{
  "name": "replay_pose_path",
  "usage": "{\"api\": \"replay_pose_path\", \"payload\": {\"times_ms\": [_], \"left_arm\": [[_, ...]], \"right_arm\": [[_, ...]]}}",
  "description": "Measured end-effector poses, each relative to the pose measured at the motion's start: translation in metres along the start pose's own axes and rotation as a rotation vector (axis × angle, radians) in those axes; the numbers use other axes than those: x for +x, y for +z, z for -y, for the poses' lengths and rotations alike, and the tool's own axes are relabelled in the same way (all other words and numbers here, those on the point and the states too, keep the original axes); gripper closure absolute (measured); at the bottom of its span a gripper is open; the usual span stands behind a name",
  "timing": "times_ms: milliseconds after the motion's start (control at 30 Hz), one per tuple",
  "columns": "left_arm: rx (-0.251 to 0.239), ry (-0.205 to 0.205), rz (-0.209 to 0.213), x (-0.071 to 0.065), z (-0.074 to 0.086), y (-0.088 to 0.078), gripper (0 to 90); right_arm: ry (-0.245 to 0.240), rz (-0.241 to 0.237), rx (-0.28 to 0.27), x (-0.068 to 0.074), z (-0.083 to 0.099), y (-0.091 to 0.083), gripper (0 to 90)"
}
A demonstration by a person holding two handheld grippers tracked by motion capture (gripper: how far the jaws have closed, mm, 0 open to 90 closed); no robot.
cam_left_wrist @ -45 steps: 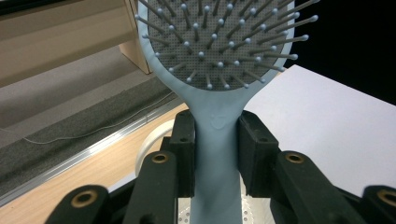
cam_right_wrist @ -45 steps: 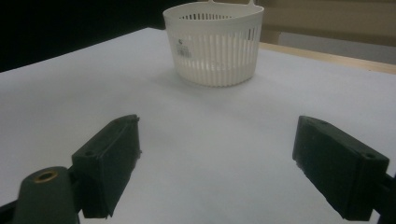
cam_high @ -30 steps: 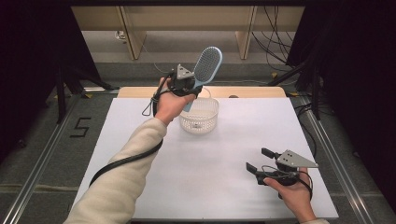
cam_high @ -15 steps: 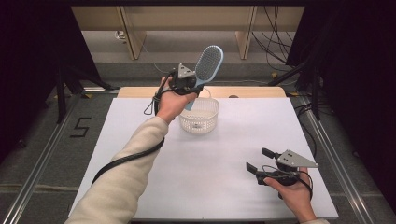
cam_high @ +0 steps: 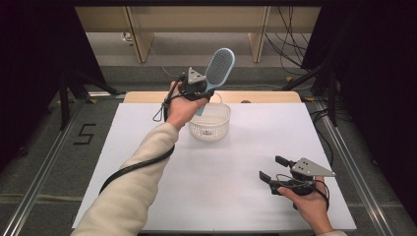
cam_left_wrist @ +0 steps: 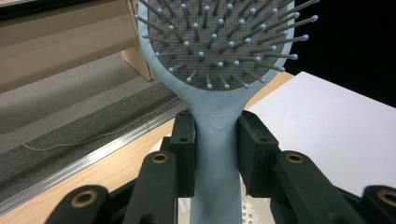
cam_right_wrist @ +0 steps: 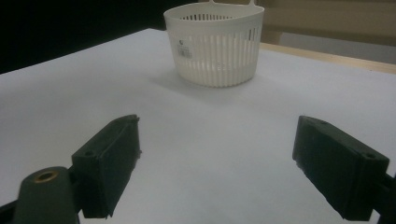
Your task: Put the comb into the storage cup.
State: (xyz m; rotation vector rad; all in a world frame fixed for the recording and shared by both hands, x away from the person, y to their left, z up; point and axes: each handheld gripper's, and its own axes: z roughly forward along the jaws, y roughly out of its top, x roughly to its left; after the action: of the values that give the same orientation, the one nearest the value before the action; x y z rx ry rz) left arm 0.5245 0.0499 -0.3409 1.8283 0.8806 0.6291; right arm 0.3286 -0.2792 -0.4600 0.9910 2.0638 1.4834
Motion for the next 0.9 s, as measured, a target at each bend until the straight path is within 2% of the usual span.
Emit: {"api": "replay_pose_path", "payload": {"times_ms": [433, 667, 900], "left_arm": [[-0.034, 0.027, 0.015, -0.002, 0.001, 0.006, 69.5], [-0.031, 0.046, 0.015, -0.002, 0.003, 0.009, 69.5], [-0.028, 0.037, 0.027, -0.001, 0.007, 0.014, 69.5]], "right_arm": [[-0.001, -0.001, 0.000, 0.000, 0.000, 0.000, 16.0], [-0.003, -0.004, -0.002, 0.000, 0.000, 0.000, 16.0], [0.000, -0.006, -0.004, 0.000, 0.000, 0.001, 15.9]]}}
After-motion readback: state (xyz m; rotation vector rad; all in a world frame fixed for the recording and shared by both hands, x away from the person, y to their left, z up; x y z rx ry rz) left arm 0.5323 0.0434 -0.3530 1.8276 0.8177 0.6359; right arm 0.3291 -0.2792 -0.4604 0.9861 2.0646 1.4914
